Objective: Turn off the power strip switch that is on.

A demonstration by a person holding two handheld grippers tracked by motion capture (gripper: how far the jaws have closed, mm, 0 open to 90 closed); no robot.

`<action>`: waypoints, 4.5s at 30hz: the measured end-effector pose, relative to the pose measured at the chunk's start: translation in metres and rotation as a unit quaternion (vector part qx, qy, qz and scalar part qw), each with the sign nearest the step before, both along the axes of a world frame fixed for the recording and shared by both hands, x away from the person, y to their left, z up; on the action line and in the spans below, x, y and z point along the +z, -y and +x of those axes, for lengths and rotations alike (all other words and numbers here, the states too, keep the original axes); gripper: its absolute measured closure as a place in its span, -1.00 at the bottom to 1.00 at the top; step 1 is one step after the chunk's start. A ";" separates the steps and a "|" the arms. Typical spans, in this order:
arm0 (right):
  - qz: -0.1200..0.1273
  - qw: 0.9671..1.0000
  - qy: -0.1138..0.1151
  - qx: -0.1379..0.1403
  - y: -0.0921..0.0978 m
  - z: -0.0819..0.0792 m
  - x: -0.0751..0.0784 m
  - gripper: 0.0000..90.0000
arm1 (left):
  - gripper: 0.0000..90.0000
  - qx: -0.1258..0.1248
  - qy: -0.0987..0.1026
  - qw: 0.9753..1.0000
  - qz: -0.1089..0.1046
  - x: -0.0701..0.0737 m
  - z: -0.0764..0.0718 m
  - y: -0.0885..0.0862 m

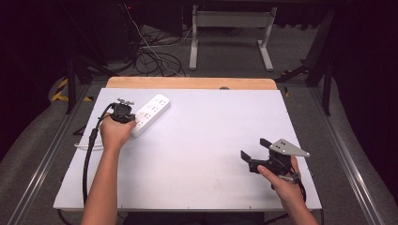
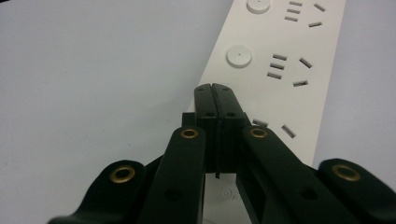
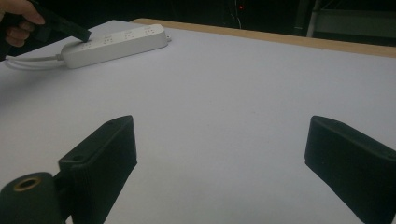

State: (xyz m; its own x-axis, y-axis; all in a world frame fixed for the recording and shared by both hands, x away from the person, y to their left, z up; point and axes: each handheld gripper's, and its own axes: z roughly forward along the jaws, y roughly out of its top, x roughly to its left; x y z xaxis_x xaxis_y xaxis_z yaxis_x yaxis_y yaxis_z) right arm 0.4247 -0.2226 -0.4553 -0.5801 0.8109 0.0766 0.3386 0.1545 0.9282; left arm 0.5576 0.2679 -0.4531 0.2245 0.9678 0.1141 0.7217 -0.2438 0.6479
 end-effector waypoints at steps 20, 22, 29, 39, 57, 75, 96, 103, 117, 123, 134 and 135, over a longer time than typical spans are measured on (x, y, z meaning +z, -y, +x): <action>0.008 1.000 -0.003 -0.007 0.003 -0.001 -0.001 -0.78 | 1.00 0.016 0.027 0.999 -0.026 -0.002 -0.003 -0.007; 0.008 1.000 -0.004 -0.008 0.003 -0.002 -0.001 -0.78 | 1.00 0.020 0.028 0.999 -0.031 -0.002 -0.004 -0.008; 0.008 1.000 -0.005 -0.010 0.003 -0.002 -0.001 -0.78 | 1.00 0.018 0.032 0.999 -0.024 -0.003 -0.004 -0.007; 0.006 1.000 -0.007 -0.009 0.003 -0.001 -0.002 -0.78 | 1.00 0.022 0.036 0.996 -0.082 -0.005 -0.006 -0.018; -0.003 1.000 -0.010 -0.012 0.002 0.000 -0.005 -0.78 | 1.00 0.019 0.207 0.966 -0.152 0.045 -0.107 -0.051; -0.004 1.000 -0.005 -0.018 0.008 -0.001 -0.003 -0.77 | 1.00 -0.008 0.315 0.941 -0.126 0.050 -0.201 -0.043; -0.009 1.000 -0.009 -0.023 0.010 -0.004 -0.005 -0.77 | 0.36 -0.008 0.286 0.948 -0.137 0.043 -0.191 -0.042; -0.008 1.000 -0.009 -0.022 0.010 -0.004 -0.004 -0.77 | -0.16 0.021 0.272 0.954 -0.125 0.040 -0.180 -0.035; -0.010 1.000 -0.007 -0.021 0.010 -0.004 -0.004 -0.77 | -0.63 -0.032 0.244 0.963 -0.106 0.037 -0.179 -0.028; -0.010 1.000 -0.007 -0.021 0.010 -0.004 -0.004 -0.77 | -0.85 -0.028 0.242 0.963 -0.112 0.038 -0.179 -0.030; -0.010 1.000 -0.007 -0.022 0.011 -0.004 -0.004 -0.77 | -0.91 -0.029 0.246 0.963 -0.109 0.037 -0.179 -0.030; -0.010 1.000 -0.008 -0.022 0.011 -0.004 -0.004 -0.77 | -0.91 -0.028 0.246 0.963 -0.108 0.037 -0.179 -0.031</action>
